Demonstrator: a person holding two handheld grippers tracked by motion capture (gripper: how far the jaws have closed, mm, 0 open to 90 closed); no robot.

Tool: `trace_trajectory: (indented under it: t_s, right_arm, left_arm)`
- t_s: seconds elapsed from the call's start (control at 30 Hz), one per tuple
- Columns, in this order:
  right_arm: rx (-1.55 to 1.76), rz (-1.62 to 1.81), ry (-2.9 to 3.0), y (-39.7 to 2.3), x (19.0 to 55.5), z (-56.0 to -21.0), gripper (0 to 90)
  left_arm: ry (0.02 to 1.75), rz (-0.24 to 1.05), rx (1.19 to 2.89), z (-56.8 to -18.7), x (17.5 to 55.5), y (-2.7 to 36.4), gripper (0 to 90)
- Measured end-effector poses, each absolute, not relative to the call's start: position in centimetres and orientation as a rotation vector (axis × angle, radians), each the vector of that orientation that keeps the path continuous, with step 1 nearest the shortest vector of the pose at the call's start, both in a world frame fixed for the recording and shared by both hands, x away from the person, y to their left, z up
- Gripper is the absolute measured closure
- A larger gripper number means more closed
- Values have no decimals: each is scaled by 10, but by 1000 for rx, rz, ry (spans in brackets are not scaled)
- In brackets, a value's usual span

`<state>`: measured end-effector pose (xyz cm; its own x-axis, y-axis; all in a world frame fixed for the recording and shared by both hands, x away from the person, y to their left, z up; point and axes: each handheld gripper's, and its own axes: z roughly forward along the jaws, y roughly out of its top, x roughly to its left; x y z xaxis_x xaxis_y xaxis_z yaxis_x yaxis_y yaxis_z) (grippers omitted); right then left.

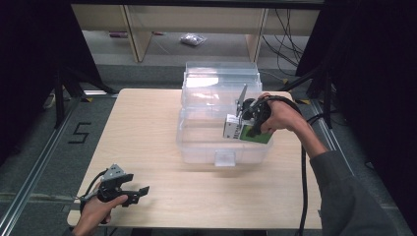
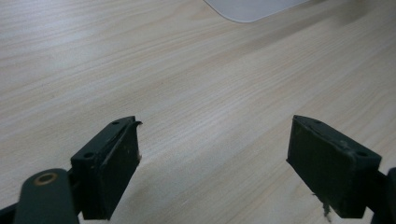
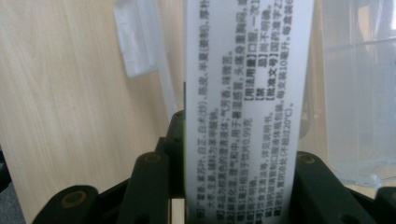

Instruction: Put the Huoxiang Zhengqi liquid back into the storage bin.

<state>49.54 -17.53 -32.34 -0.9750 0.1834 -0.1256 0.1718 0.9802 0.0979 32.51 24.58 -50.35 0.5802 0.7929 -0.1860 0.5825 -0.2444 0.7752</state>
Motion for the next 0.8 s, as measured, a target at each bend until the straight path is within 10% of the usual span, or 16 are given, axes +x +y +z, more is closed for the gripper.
trace_trajectory:
  t_s: [0.8]
  right_arm:
    - [290, 81, 3037, -181, 523, -356, 650]
  left_arm:
    - [1101, 306, 1946, -504, 325, 246, 160]
